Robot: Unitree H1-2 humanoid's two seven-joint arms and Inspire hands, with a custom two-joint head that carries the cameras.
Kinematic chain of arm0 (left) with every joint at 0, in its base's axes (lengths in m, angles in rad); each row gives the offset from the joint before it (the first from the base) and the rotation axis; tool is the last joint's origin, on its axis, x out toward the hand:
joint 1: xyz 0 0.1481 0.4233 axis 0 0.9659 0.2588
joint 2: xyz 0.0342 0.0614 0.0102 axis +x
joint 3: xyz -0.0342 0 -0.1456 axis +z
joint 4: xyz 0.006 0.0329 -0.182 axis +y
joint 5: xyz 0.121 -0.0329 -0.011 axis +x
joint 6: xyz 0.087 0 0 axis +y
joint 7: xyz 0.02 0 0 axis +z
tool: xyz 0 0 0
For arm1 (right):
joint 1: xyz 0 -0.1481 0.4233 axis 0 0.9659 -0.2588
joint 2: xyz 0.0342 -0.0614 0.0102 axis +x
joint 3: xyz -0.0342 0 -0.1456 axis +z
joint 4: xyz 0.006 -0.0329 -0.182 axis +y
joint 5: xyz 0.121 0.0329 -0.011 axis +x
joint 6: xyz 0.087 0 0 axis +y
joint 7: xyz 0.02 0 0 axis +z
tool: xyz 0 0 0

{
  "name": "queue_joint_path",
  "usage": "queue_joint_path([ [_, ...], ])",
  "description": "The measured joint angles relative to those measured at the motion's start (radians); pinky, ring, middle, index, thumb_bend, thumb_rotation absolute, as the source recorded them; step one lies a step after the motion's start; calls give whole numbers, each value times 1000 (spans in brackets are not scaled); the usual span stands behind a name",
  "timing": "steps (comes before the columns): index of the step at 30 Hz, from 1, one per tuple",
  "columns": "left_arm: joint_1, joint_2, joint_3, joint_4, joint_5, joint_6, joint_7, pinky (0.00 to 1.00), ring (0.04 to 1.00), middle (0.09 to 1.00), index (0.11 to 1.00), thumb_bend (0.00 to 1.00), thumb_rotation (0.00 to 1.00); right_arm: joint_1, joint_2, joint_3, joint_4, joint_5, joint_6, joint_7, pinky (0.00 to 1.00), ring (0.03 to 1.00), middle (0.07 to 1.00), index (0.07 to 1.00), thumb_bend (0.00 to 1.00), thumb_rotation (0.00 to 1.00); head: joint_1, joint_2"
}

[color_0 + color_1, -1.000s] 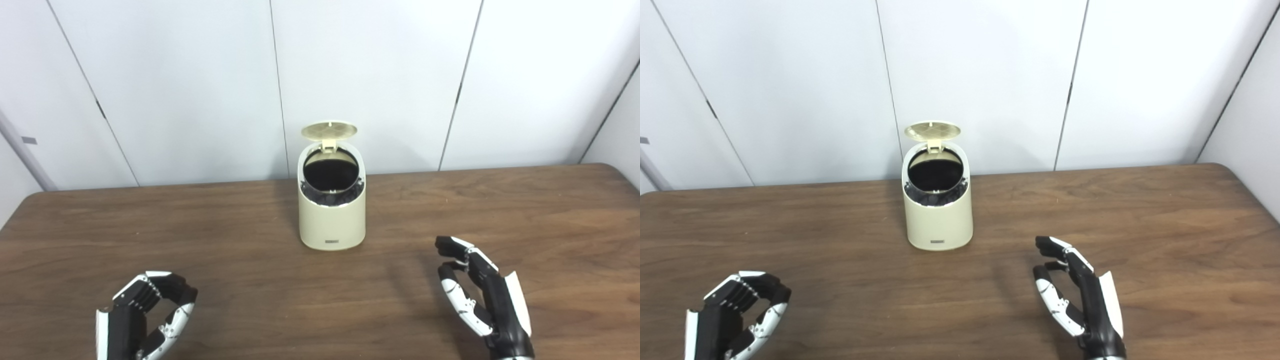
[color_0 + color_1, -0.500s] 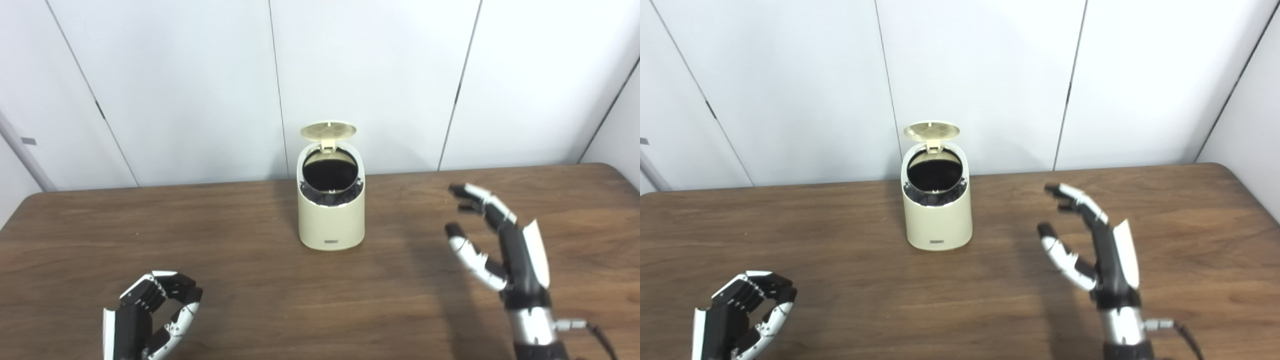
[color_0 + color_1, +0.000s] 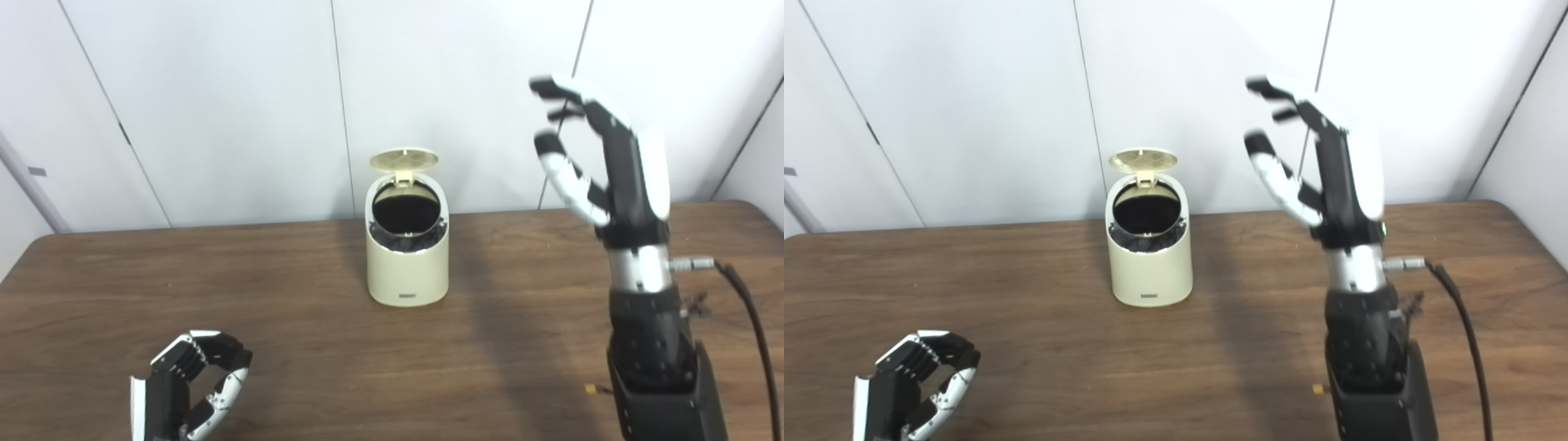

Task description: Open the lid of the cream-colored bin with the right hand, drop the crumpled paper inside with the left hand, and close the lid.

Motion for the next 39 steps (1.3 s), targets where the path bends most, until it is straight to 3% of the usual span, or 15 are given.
queue_joint_path([
  [4,-1,-5,-1,0,-2,1,-1,383,460,499,485,477,53,-54,-35,22,53,-57,3,12,599,732,741,725,199,855,6,-2],
  [7,-1,-8,-1,0,-2,4,-2,382,460,499,485,477,53,-84,-57,46,86,-84,5,39,607,735,745,726,211,818,6,-3],
  [8,-2,-9,-1,0,-2,5,-3,383,461,499,485,477,53,-97,-65,55,96,-92,5,49,615,742,754,733,259,817,6,-3],
  [10,-3,-13,-2,0,-3,11,-7,387,464,502,485,477,54,-120,-88,78,103,-112,15,87,647,767,780,760,497,891,8,-6],
  [11,-3,-14,-2,-1,-3,19,-8,388,464,502,485,477,53,-137,-103,93,104,-126,22,112,645,771,788,773,703,940,8,-8],
  [13,-4,-15,-2,-1,-3,24,-11,388,463,501,485,478,54,-173,-129,115,112,-156,42,158,639,768,787,778,815,963,8,-8],
  [15,-5,-16,-3,-1,-1,24,-17,391,465,502,485,477,53,-217,-156,139,129,-192,60,202,615,753,771,764,867,956,15,-14],
  [20,-6,-23,-7,-1,3,25,-23,393,468,504,485,478,54,-287,-178,194,134,-261,110,291,602,750,767,766,884,944,18,-18],
  [28,-9,-40,-8,-1,24,25,-23,386,461,499,485,478,53,-360,-196,260,182,-332,131,414,598,747,768,760,881,904,25,-31],
  [39,-12,-48,-12,0,31,12,-24,382,454,492,484,478,54,-408,-196,312,279,-392,128,439,599,732,751,745,883,934,31,-49],
])
